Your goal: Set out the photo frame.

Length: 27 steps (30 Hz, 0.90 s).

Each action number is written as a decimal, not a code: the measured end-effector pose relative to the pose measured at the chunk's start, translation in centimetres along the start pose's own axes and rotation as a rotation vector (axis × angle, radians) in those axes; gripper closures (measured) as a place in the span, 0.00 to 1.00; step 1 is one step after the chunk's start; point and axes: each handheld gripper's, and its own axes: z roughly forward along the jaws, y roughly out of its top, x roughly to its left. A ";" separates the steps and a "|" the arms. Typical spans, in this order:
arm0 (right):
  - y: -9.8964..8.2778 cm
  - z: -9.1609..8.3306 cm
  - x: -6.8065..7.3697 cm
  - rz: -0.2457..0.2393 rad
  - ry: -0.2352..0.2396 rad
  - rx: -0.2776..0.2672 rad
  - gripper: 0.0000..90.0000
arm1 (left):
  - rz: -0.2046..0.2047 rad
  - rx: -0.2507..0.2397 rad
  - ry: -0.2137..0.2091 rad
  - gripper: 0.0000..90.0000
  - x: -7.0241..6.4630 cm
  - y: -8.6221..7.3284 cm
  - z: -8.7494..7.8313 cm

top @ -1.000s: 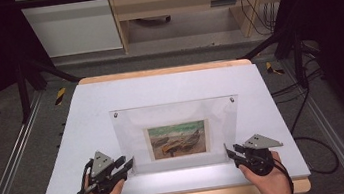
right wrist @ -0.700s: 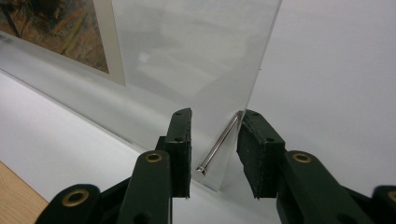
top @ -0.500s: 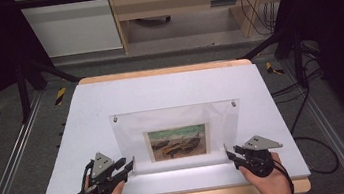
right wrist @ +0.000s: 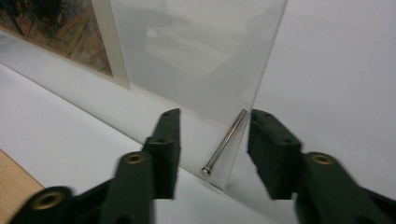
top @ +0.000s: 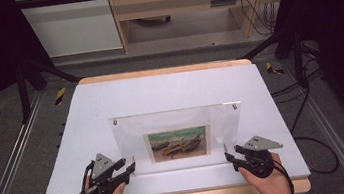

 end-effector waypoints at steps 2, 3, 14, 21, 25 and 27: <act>0.1 0.0 -0.1 -0.003 -0.016 -0.011 0.36 | 0.003 0.002 -0.005 0.44 0.0 -0.1 0.1; 0.1 0.0 -0.1 0.002 -0.022 -0.016 0.31 | 0.006 -0.002 -0.001 0.39 0.0 -0.1 0.1; -0.4 -1.9 -1.7 -0.003 -0.054 -0.093 0.12 | 0.009 -0.060 -0.014 0.18 2.0 -0.2 -1.7; -1.2 -3.0 -3.2 0.039 -0.084 -0.096 0.12 | -0.001 -0.067 0.002 0.15 3.9 -0.7 -2.7; -1.6 -3.0 -4.0 0.066 -0.113 -0.085 0.13 | -0.007 -0.056 0.031 0.13 5.1 -0.8 -2.8; -1.6 -2.9 -4.4 0.089 -0.126 -0.086 0.14 | -0.020 -0.057 0.048 0.12 5.7 -0.8 -2.8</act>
